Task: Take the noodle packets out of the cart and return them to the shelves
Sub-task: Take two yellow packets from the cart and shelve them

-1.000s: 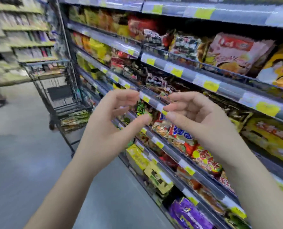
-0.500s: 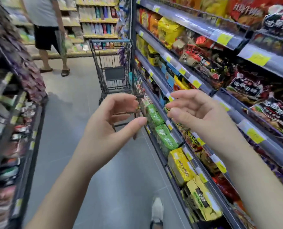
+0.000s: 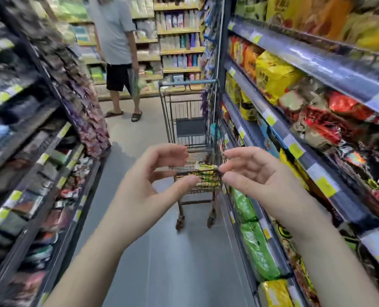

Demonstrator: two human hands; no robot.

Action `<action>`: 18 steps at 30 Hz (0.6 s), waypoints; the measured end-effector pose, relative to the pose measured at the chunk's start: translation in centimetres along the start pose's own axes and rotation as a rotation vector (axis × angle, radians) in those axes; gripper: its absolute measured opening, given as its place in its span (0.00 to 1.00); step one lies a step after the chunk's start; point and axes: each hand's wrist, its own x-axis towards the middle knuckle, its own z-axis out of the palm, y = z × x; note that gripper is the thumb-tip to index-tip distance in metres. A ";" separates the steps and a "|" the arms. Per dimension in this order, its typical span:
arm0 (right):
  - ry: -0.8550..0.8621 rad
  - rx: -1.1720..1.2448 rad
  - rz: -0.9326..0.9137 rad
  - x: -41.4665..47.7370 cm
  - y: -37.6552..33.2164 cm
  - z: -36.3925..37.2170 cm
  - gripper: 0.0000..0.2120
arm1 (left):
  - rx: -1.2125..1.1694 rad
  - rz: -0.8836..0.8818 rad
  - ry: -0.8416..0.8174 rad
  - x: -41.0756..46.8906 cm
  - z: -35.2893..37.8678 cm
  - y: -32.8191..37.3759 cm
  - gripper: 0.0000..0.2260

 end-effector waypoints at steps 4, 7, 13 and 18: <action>-0.046 0.010 0.017 4.9 1.6 -1.6 0.20 | -0.015 -0.055 0.015 4.2 0.9 -2.6 0.20; -0.067 -0.003 0.042 8.5 2.6 -2.3 0.18 | -0.023 -0.077 0.025 7.2 0.8 -4.9 0.20; -0.045 -0.051 0.080 16.4 5.3 -2.0 0.18 | -0.044 -0.111 0.007 14.0 -0.6 -10.6 0.20; -0.050 -0.093 0.111 24.8 7.4 -1.1 0.17 | -0.081 -0.158 -0.041 21.4 -2.5 -16.0 0.19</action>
